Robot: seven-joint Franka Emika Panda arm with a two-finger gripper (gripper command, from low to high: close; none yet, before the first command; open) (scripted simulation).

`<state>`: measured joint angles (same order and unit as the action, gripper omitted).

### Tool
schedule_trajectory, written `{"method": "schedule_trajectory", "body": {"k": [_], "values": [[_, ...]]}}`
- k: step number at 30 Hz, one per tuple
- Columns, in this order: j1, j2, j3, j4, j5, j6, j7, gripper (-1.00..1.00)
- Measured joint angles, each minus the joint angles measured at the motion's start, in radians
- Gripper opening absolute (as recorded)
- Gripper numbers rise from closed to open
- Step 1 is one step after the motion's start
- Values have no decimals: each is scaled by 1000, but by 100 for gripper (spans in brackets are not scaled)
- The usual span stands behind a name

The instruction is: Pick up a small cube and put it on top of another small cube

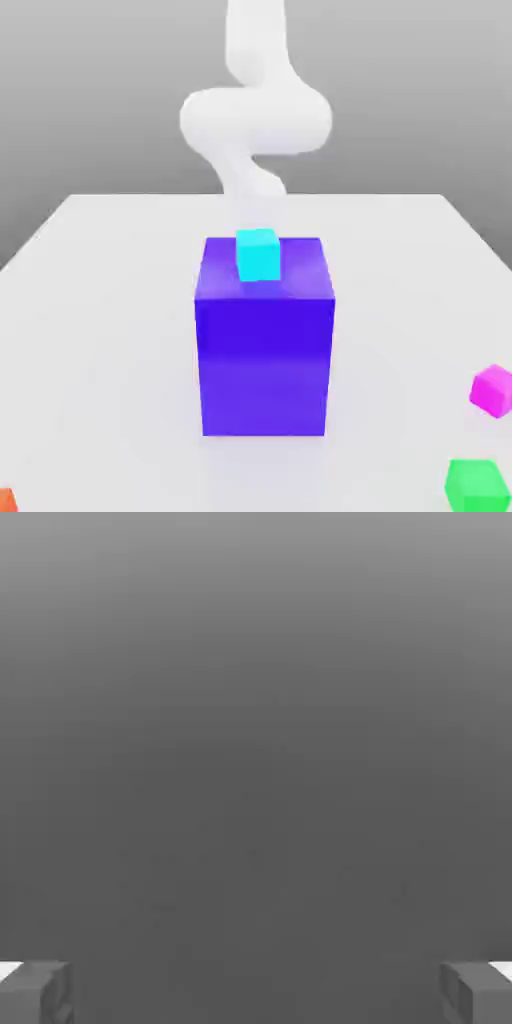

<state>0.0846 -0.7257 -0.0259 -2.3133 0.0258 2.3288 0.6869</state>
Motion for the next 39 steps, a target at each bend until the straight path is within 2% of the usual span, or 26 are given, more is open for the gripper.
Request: {"method": "schedule_trajectory", "body": {"k": [11,21,26,30,34,38,39], "values": [[319,333,-56,-59,136,126,-518,0],[510,626,5,-112,205,242,-943,0],[603,766,46,-142,165,309,-1102,0],[646,872,67,-167,76,364,-1188,0],[696,981,65,-181,-41,429,-1226,0],[712,1126,52,-156,-67,541,-1221,0],[713,1147,51,-152,-68,558,-1220,-100]]}}
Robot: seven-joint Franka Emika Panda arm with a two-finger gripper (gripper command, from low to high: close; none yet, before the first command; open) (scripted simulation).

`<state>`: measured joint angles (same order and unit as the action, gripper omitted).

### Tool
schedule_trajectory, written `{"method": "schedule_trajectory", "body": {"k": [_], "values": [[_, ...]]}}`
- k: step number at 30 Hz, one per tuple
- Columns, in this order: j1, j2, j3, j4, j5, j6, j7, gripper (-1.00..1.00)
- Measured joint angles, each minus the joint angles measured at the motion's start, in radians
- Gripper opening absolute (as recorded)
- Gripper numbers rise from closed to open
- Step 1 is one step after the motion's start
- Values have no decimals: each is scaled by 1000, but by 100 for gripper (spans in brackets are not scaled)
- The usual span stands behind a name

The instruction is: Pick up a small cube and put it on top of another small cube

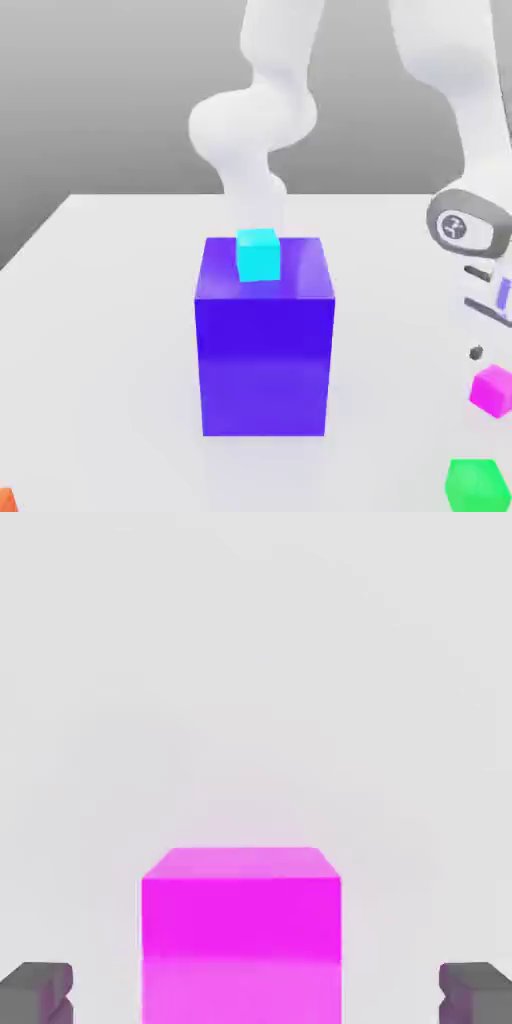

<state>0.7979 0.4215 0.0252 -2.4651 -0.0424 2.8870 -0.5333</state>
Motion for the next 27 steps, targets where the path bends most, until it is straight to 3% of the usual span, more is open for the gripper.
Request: {"method": "schedule_trajectory", "body": {"k": [7,12,19,23,24,27], "values": [[0,-3,0,-1,-1,-4,0,-100],[-10,-161,9,-29,17,-134,-15,-100],[-194,-144,-101,196,80,-345,-140,-100],[-229,-30,-106,237,104,-271,-169,-100],[-232,-6,-103,240,108,-250,-173,100],[-232,-6,-103,240,108,-250,-173,100]]}}
